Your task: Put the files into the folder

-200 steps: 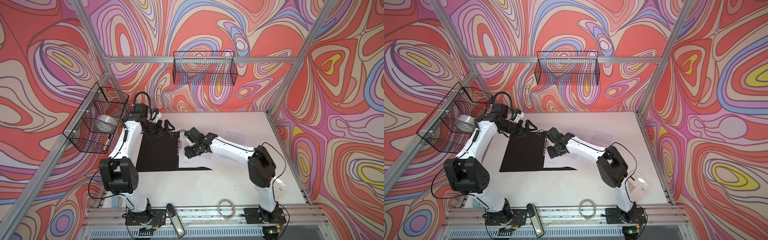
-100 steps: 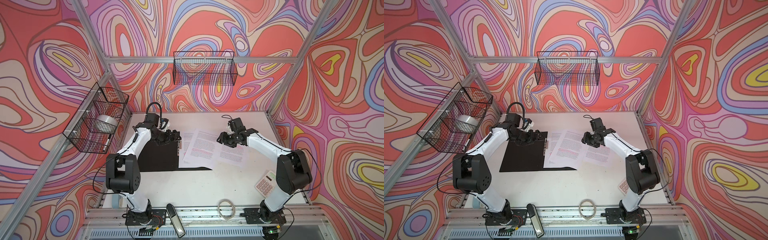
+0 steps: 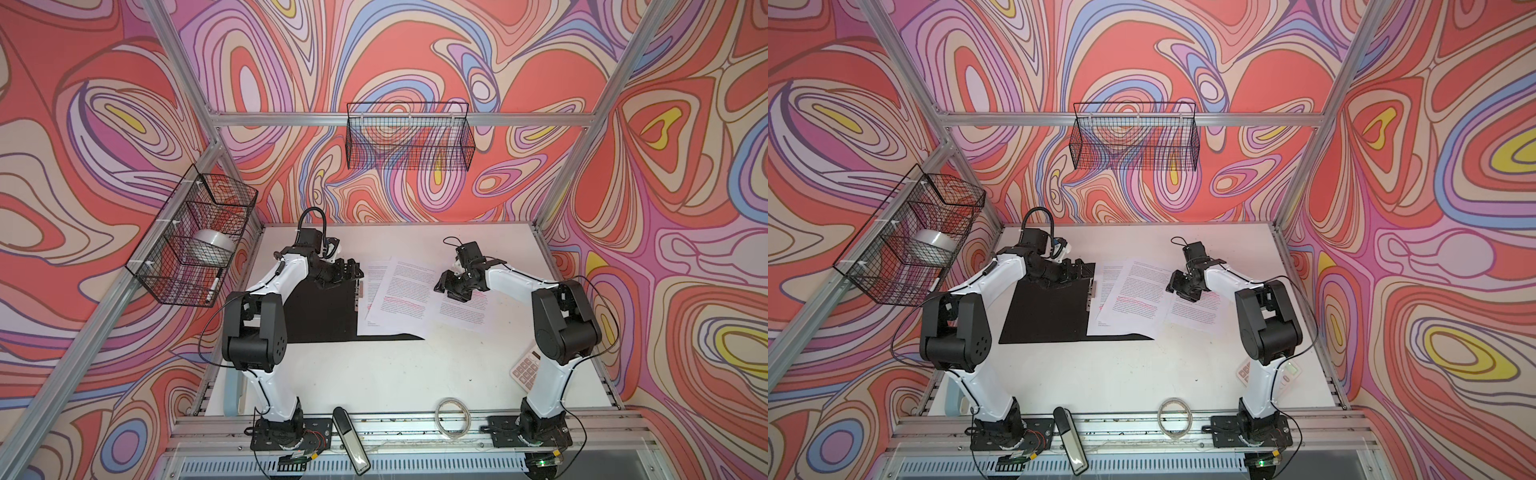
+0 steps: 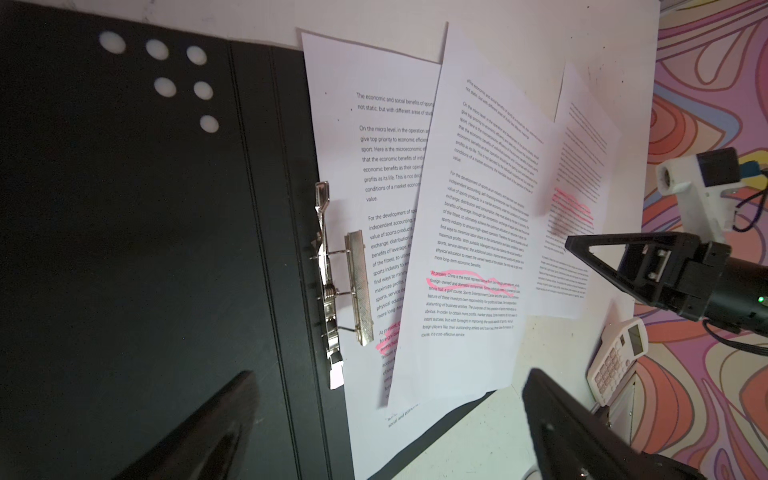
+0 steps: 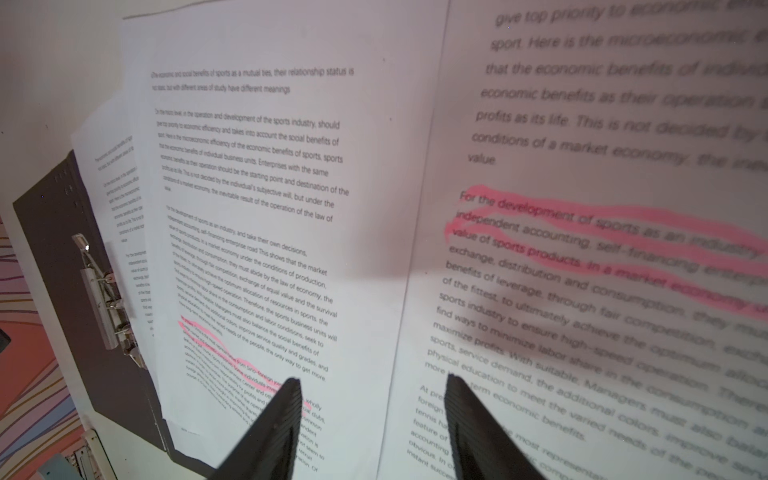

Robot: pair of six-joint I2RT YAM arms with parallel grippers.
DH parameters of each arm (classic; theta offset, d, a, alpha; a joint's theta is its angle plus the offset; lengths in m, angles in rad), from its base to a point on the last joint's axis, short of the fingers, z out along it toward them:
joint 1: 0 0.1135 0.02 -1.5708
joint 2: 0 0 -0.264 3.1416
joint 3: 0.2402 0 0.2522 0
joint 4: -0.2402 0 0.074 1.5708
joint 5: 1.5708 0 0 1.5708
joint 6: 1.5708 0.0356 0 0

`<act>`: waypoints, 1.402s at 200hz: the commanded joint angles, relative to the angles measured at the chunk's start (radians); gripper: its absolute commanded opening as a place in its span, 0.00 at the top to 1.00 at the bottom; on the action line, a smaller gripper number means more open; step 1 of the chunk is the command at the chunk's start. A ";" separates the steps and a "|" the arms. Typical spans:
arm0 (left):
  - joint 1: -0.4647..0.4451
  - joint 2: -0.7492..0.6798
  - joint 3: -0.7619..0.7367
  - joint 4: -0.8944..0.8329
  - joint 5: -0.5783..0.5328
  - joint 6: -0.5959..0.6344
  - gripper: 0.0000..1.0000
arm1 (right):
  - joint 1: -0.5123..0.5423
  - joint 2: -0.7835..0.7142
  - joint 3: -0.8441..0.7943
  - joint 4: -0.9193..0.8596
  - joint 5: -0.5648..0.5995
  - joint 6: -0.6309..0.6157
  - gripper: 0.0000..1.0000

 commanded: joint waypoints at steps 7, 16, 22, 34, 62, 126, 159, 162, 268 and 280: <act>0.002 0.065 0.013 0.021 0.001 -0.019 0.00 | -0.017 0.028 0.026 0.034 -0.032 0.005 0.41; 0.002 0.079 0.017 0.026 0.005 -0.023 0.00 | -0.020 0.037 0.028 0.037 -0.040 0.005 0.41; 0.002 0.088 0.021 0.028 0.010 -0.019 0.00 | -0.022 0.043 0.030 0.038 -0.044 0.004 0.41; 0.002 0.101 0.023 0.036 0.018 -0.019 0.00 | -0.024 0.053 0.034 0.041 -0.048 0.004 0.41; 0.002 0.123 0.036 0.039 0.023 -0.018 0.00 | -0.031 0.077 0.045 0.045 -0.057 0.006 0.41; 0.002 0.180 0.085 0.027 0.052 -0.027 0.00 | -0.038 0.136 0.094 0.048 -0.087 -0.008 0.41; 0.002 0.205 0.102 0.025 0.060 -0.032 0.00 | -0.041 0.162 0.124 0.039 -0.100 -0.017 0.41; 0.002 0.207 0.104 0.024 0.059 -0.031 0.00 | -0.042 0.164 0.129 0.037 -0.101 -0.017 0.41; 0.002 0.260 0.152 0.012 0.095 -0.017 0.00 | -0.042 0.243 0.255 -0.049 -0.129 -0.097 0.41; 0.002 0.268 0.160 0.003 0.098 -0.011 0.00 | -0.042 0.255 0.271 -0.056 -0.139 -0.105 0.41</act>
